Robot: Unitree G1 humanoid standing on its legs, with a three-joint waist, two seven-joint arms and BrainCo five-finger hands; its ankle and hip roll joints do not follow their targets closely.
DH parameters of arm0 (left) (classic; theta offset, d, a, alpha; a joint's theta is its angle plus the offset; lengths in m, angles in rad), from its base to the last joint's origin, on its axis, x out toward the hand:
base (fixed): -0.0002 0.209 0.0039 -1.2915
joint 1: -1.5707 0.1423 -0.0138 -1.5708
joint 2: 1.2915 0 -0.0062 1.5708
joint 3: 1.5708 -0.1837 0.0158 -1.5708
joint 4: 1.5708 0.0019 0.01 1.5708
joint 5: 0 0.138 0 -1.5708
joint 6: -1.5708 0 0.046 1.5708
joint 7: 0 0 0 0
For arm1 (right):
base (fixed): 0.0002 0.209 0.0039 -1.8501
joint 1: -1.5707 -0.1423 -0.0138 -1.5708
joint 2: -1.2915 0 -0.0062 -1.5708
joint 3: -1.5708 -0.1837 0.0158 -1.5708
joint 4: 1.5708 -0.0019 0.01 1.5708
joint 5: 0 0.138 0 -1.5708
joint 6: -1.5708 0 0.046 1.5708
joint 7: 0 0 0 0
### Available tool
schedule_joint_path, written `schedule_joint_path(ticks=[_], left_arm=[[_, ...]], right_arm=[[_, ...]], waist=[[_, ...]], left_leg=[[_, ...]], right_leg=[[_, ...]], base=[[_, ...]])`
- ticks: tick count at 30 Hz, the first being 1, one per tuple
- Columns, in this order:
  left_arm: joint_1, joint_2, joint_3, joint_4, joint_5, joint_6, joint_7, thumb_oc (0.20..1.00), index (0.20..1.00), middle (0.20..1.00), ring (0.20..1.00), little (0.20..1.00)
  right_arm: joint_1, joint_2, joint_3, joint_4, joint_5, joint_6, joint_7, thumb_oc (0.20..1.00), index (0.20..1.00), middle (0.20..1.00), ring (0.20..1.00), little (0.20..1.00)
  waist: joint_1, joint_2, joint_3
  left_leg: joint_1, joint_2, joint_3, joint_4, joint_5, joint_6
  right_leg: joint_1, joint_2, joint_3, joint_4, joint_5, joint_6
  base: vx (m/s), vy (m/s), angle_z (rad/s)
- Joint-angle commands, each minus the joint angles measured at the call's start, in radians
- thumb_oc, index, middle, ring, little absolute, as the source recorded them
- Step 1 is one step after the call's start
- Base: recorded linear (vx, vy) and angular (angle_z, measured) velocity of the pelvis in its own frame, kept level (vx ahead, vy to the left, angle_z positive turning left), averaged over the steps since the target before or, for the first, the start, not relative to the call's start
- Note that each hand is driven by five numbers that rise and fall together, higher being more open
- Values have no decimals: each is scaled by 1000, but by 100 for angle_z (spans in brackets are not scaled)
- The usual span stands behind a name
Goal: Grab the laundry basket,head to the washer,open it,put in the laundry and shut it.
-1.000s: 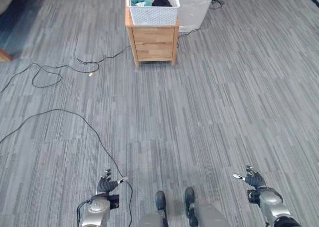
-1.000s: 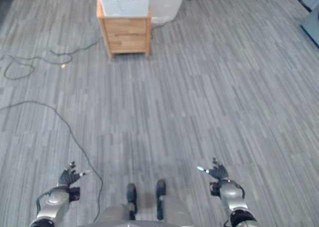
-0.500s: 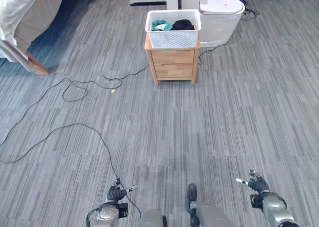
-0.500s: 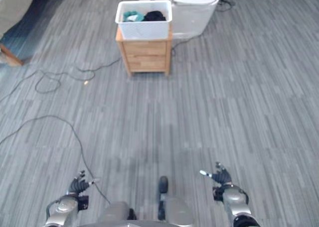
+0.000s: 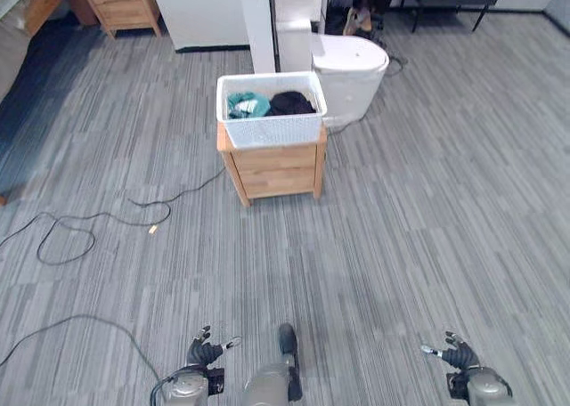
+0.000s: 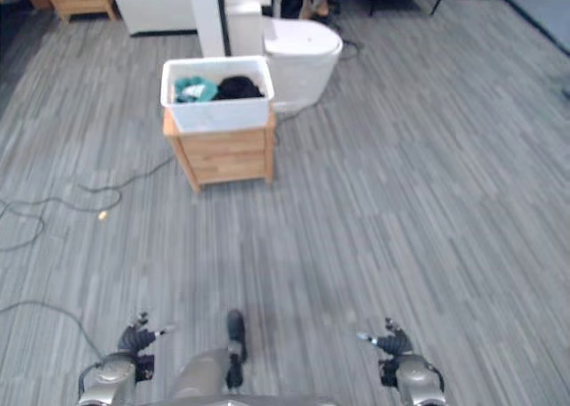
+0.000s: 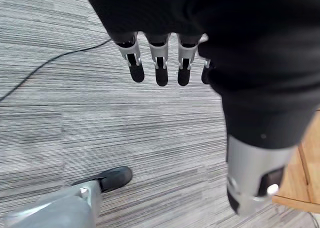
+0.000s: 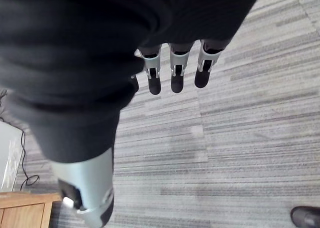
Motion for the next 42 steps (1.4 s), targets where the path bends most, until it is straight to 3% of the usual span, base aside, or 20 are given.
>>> schedule_joint_path(ticks=[1, 3, 5, 6, 9, 13, 17, 19, 21, 23, 25, 27, 29, 31, 32, 35, 37, 39, 42], left_arm=[[-16, 45, -7, -70, 25, -13, 13, 1000, 1000, 1000, 1000, 1000], [-22, 57, -9, -84, 30, -15, 21, 1000, 1000, 1000, 1000, 1000], [-28, 58, -9, -91, 24, -19, 26, 1000, 1000, 1000, 1000, 1000], [-33, 63, -7, -90, 20, -21, 28, 1000, 1000, 1000, 1000, 1000], [-37, 60, -10, -81, 22, -21, 27, 1000, 1000, 1000, 1000, 1000], [-44, 37, -10, -53, 34, -20, 23, 1000, 1000, 1000, 1000, 1000], [-44, 23, -13, -44, 42, -26, 21, 1000, 1000, 1000, 1000, 1000], [-37, 19, -11, -33, 40, -27, 18, 1000, 1000, 1000, 1000, 1000], [-30, 8, -9, -25, 34, -26, 14, 1000, 1000, 1000, 1000, 1000], [-29, 4, -14, -20, 35, -28, 13, 1000, 1000, 1000, 1000, 1000], [-32, -2, -14, -20, 26, -29, 15, 1000, 1000, 1000, 1000, 1000], [-36, -8, -21, -14, 19, -26, 14, 1000, 1000, 1000, 1000, 1000], [-35, -13, -35, -6, 29, -23, 9, 1000, 1000, 1000, 1000, 1000], [-35, -15, -39, -7, 31, -22, 7, 1000, 1000, 1000, 1000, 1000], [-43, -14, -49, -4, 41, -20, 7, 1000, 1000, 1000, 1000, 1000], [-41, -10, -51, -2, 43, -16, 7, 1000, 1000, 1000, 1000, 1000], [-35, -9, -47, 0, 42, -15, 8, 1000, 1000, 1000, 1000, 1000], [-16, -14, -36, 12, 44, -13, 3, 1000, 1000, 1000, 1000, 1000], [-3, -3, -22, 25, 56, -10, 1, 1000, 1000, 1000, 1000, 1000]], right_arm=[[-46, -32, -19, -76, -31, -28, 2, 1000, 1000, 1000, 1000, 1000], [-63, -30, -10, -95, -29, -32, 1, 1000, 1000, 1000, 1000, 1000], [-80, -26, 2, -101, -26, -33, 3, 1000, 1000, 1000, 1000, 1000], [-89, -29, 11, -115, -27, -33, 4, 1000, 1000, 1000, 1000, 1000], [-93, -28, 14, -120, -23, -33, 0, 1000, 1000, 1000, 1000, 1000], [-84, -27, 10, -123, -25, -33, -2, 1000, 1000, 1000, 1000, 1000], [-57, -32, 2, -122, -27, -35, 1, 1000, 1000, 1000, 1000, 1000], [-49, -36, -2, -105, -19, -37, 5, 1000, 1000, 1000, 1000, 1000], [-44, -44, -12, -94, -14, -38, 5, 1000, 1000, 1000, 1000, 1000], [-41, -60, -15, -101, -4, -42, 6, 1000, 1000, 1000, 1000, 1000], [-45, -68, -16, -97, -1, -38, 6, 1000, 1000, 1000, 1000, 1000], [-49, -80, -15, -88, -3, -29, 4, 1000, 1000, 1000, 1000, 1000], [-52, -92, -14, -89, -7, -28, 0, 1000, 1000, 1000, 1000, 1000], [-50, -94, -13, -90, -8, -27, -1, 1000, 1000, 1000, 1000, 1000], [-48, -95, -13, -84, -4, -29, -8, 1000, 1000, 1000, 1000, 1000], [-45, -90, -8, -75, -6, -25, -11, 1000, 1000, 1000, 1000, 1000], [-43, -88, -6, -74, -10, -24, -11, 1000, 1000, 1000, 1000, 1000], [-36, -81, -4, -78, -27, -23, -4, 1000, 1000, 1000, 1000, 1000], [-44, -71, 8, -85, -57, -21, -1, 1000, 1000, 1000, 1000, 1000]], waist=[[47, -7, 18], [44, -11, 28], [38, 5, 43], [17, 20, 64], [-3, 30, 80], [-44, 28, 99], [-64, 29, 96], [-65, 29, 78], [-71, 43, 64], [-72, 53, 65], [-69, 49, 63], [-54, 46, 63], [-39, 39, 65], [-35, 41, 68], [-26, 49, 74], [-9, 55, 81], [-1, 53, 82], [4, 61, 65], [19, 48, 41]], left_leg=[[-11, 54, -21, 90, -90, -84], [15, 36, -18, 94, -125, -59], [68, 30, -21, 68, -141, -45], [130, 25, -28, 32, -157, -40], [184, 20, -32, 4, -171, -39], [299, -19, -62, -36, -214, -48], [365, -26, -104, -36, -261, -64], [383, -21, -117, -13, -283, -78], [388, 8, -114, 30, -263, -111], [351, 34, -116, 164, -199, -146], [307, 49, -102, 243, -149, -159], [249, 40, -98, 245, -165, -140], [168, 12, -111, 172, -200, -119], [149, 10, -106, 143, -182, -120], [89, 16, -90, 79, -105, -134], [60, 20, -90, 22, -47, -146], [51, 20, -94, 27, -43, -148], [96, 23, -93, -22, -57, -134], [129, 14, -81, -17, -83, -106]], right_leg=[[-119, -61, 49, 76, 62, 89], [-167, -71, 62, 166, 120, 105], [-265, -57, 64, 233, 153, 90], [-344, -35, 23, 220, 138, 78], [-409, -12, -22, 182, 129, 77], [-499, 6, -104, 15, 187, 101], [-498, -2, -113, -10, 201, 101], [-470, -7, -105, -8, 214, 80], [-436, -5, -120, -7, 204, 62], [-399, 5, -128, -10, 187, 38], [-368, 3, -139, -22, 167, 22], [-320, 3, -133, -36, 136, 12], [-280, -1, -119, -55, 115, 20], [-267, 3, -118, -59, 109, 20], [-238, 20, -112, -69, 97, 16], [-199, 45, -82, -74, 76, 13], [-185, 47, -73, -73, 69, 13], [-166, 49, -61, -72, 55, 24], [-165, 22, -35, -34, 49, 38]], base=[[150, 124, -18], [205, 177, -3], [229, 163, 5], [219, 118, -10], [221, 70, 6], [394, -15, -1], [327, -129, 43], [374, -212, 75], [329, -217, 65], [247, -185, 56], [294, -170, 31], [320, -108, -17], [266, -27, -40], [198, 2, -43], [214, 23, -23], [235, 59, -8], [196, 101, -54], [224, 170, -69], [184, 160, -49]])
